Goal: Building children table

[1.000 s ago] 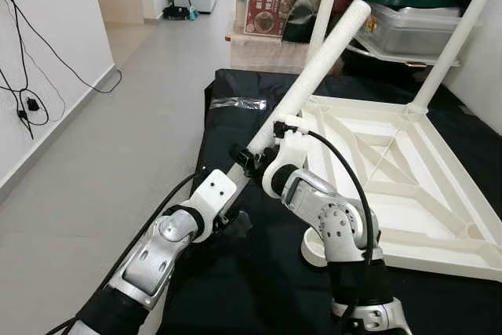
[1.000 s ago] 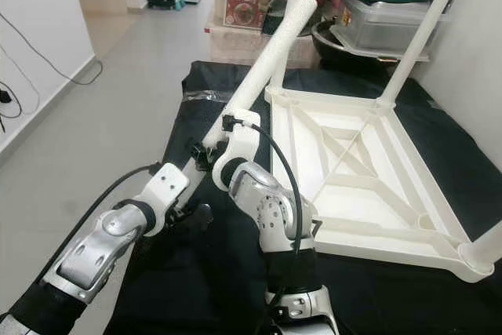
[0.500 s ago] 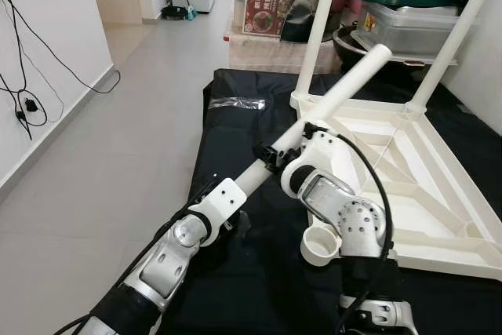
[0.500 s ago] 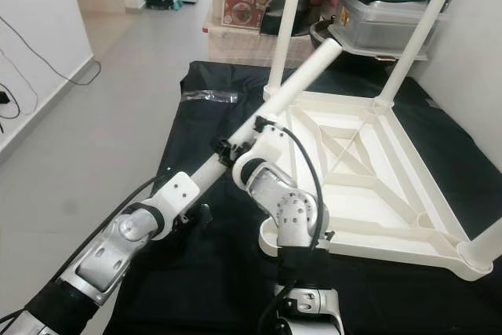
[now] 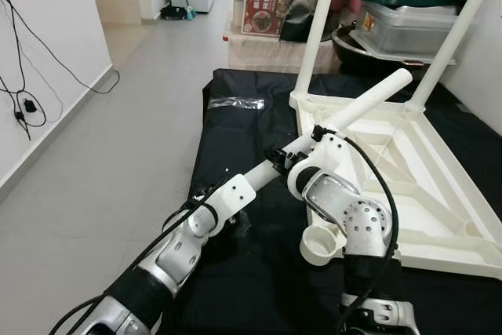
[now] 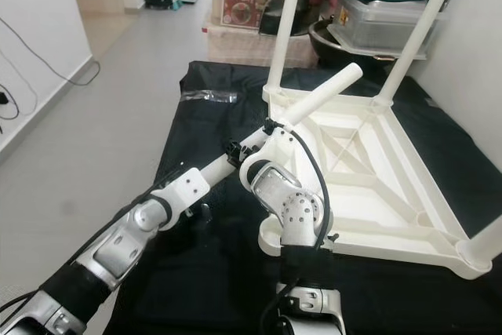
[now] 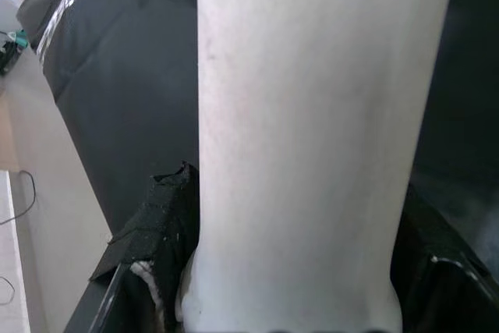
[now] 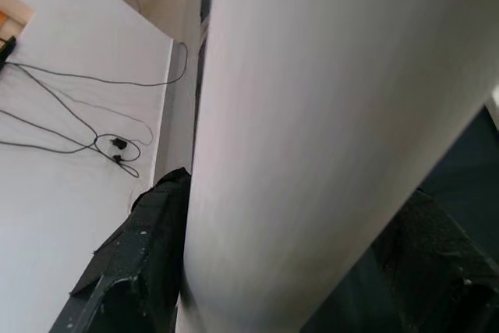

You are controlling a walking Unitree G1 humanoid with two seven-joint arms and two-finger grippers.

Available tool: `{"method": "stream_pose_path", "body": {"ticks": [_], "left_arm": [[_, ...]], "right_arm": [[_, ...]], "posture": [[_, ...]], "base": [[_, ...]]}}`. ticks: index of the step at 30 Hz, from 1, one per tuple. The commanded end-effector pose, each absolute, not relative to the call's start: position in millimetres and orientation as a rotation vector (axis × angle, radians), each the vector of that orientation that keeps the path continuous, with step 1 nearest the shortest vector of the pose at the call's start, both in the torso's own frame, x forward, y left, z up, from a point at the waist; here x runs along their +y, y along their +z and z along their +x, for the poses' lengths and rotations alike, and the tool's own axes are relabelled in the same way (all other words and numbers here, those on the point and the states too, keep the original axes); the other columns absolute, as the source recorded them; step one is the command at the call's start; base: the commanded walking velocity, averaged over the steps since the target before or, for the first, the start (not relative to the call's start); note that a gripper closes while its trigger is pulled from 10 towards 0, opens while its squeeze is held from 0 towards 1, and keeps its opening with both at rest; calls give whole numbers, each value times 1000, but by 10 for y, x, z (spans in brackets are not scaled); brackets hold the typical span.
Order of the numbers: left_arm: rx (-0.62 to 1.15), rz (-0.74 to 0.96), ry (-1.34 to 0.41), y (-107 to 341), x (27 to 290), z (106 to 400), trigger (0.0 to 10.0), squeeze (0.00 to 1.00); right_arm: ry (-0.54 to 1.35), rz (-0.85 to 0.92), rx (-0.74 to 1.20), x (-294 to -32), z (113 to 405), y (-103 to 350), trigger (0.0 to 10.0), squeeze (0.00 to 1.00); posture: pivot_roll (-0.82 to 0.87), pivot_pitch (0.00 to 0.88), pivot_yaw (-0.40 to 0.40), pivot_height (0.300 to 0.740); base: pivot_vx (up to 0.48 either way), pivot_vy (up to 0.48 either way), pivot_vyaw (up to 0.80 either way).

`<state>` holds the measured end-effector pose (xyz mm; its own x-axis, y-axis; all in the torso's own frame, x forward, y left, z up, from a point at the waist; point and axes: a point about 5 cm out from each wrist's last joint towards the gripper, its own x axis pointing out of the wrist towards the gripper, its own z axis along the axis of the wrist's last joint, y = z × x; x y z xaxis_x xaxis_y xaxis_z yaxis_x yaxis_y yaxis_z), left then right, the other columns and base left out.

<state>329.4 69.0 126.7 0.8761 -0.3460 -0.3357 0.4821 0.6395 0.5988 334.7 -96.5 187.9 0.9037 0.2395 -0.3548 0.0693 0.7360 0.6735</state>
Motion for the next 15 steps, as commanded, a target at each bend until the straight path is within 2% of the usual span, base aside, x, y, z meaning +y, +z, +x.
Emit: {"method": "stream_pose_path", "body": {"ticks": [1,10,15], "left_arm": [[139,730,-484,1402,626,3328,10000,0],[147,733,-526,1350,583,3282,10000,0],[147,736,-533,1341,559,3282,10000,0]], "right_arm": [[247,902,514,-331,3268,2021,0,0],[222,1038,488,-359,3277,2135,0,0],[231,1051,475,-361,3285,2200,0,0]], "posture": [[-45,0,-65,740],[-41,0,-63,740],[-41,0,-64,740]], "base": [[0,0,0],[0,0,0],[0,0,0]]}}
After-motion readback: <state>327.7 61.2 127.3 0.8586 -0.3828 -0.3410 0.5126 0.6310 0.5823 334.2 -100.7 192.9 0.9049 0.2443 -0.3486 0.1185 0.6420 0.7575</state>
